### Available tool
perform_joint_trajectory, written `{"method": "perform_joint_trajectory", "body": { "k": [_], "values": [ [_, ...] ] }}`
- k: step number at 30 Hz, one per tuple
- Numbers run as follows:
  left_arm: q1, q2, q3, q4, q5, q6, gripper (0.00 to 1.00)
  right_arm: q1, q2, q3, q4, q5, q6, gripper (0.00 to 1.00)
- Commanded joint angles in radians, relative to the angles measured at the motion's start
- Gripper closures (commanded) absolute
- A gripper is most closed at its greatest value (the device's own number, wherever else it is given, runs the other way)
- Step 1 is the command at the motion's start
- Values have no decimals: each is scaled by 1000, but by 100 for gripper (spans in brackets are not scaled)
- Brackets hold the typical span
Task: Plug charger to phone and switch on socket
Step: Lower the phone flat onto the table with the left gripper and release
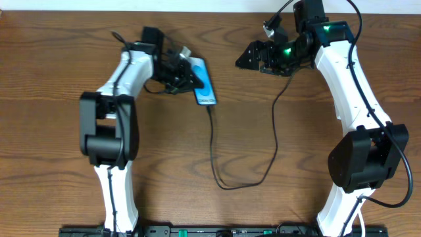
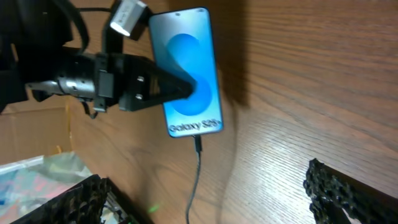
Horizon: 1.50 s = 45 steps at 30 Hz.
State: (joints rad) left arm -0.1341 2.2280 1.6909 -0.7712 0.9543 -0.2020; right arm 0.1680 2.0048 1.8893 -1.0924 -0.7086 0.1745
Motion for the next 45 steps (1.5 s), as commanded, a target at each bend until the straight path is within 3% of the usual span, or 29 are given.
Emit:
{"method": "perform_joint_trajectory", "body": {
  "k": [1, 13, 32, 42, 45],
  "values": [
    [-39, 37, 14, 35, 217, 98, 93, 10, 4, 13, -8, 38, -18, 1],
    [-149, 129, 14, 79, 220, 113, 93, 15, 4, 13, -16, 60, -19, 1],
    [-165, 172, 14, 92, 93, 112, 92, 56, 4, 13, -19, 71, -19, 1],
    [-165, 172, 14, 45, -32, 112, 78, 56, 4, 13, -24, 150, -18, 1],
    [-165, 172, 14, 43, -34, 112, 68, 56, 4, 13, -31, 182, -9, 1]
  ]
}}
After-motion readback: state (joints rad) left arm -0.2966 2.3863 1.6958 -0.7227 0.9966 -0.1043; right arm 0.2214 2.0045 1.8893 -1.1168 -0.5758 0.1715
